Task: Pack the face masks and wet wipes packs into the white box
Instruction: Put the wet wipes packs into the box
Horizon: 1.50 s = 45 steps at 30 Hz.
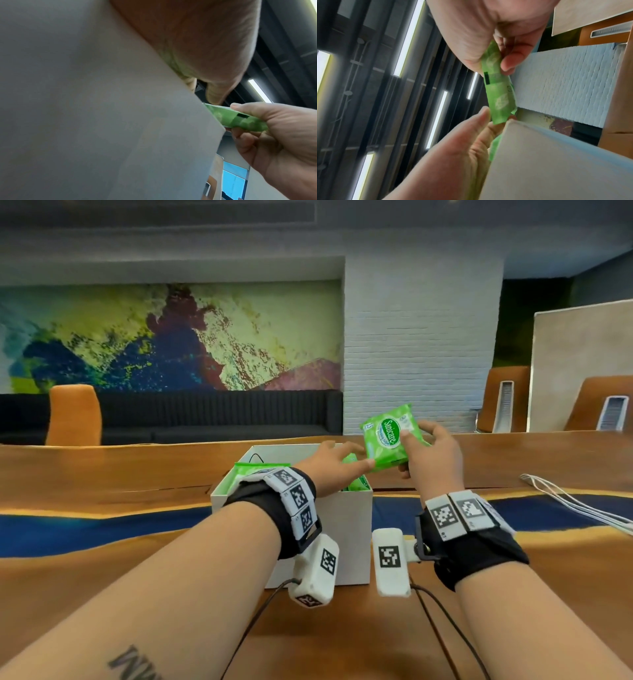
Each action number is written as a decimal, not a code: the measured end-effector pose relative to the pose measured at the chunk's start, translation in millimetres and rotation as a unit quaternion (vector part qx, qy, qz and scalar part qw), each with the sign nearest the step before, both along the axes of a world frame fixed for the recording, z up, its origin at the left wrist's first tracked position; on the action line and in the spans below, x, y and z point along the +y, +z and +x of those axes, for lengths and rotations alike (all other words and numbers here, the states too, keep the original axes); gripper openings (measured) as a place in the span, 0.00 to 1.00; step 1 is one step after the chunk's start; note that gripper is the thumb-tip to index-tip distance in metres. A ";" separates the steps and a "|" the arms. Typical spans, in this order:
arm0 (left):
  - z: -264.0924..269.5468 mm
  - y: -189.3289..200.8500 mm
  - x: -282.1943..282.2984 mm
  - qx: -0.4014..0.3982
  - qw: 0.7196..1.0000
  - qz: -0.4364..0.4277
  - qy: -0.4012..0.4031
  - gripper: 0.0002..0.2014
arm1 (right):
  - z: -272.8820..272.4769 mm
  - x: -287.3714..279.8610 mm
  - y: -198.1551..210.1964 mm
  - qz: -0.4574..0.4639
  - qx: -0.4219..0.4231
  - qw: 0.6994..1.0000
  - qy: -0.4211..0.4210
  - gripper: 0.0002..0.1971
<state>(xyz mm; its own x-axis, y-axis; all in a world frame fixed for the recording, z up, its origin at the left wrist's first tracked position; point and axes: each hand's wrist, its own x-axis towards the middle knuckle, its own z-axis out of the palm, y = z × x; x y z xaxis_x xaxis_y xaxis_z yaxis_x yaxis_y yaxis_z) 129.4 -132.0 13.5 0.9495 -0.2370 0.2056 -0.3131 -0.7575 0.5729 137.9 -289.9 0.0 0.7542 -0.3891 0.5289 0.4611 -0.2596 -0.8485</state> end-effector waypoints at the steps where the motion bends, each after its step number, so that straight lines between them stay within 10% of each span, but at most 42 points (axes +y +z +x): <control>1: 2.8 0.9 -1.4 0.013 1.000 -0.012 0.004 0.23 | 0.8 1.2 -0.4 -0.014 -0.001 1.000 -0.008 0.17; 12: 27.4 -4.4 -11.0 -0.008 0.997 0.028 0.072 0.35 | -16.1 7.8 7.7 -0.210 -0.039 0.973 -0.083 0.20; 34: 24.1 -5.7 -0.1 -0.074 0.990 -0.042 0.114 0.21 | -20.7 35.4 2.6 -0.303 -0.063 0.947 -0.084 0.22; 45: 22.4 -5.5 3.5 -0.083 0.989 -0.084 0.093 0.13 | -26.0 38.1 8.8 -0.386 0.063 0.920 0.007 0.23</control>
